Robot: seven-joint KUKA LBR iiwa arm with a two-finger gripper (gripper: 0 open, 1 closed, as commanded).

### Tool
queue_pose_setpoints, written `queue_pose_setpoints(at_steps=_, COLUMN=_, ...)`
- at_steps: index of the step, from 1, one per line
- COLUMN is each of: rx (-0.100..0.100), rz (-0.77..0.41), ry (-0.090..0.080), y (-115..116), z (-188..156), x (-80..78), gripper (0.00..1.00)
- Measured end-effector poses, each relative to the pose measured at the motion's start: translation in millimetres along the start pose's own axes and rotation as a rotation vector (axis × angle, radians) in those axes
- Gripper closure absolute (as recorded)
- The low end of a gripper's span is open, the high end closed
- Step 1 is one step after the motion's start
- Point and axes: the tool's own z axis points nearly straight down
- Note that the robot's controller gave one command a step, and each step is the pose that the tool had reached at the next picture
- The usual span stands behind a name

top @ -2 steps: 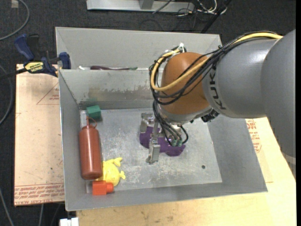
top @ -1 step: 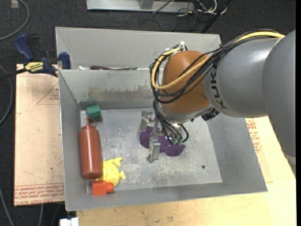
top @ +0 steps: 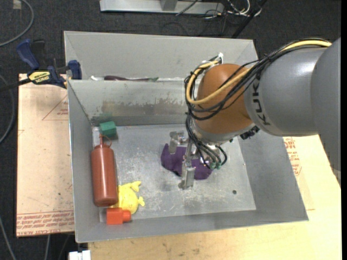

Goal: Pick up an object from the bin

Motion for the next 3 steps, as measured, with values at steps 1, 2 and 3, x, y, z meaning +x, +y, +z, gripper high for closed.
queue_pose_setpoints(at_steps=1, rx=0.000, rz=0.119, ry=-0.002, y=-18, z=57, x=-17.5, gripper=1.00)
queue_pose_setpoints(at_steps=2, rx=0.000, rz=0.119, ry=-0.002, y=-18, z=57, x=-17.5, gripper=1.00)
queue_pose_setpoints(at_steps=3, rx=0.001, rz=0.107, ry=0.007, y=-17, z=24, x=-15.8, gripper=1.00)
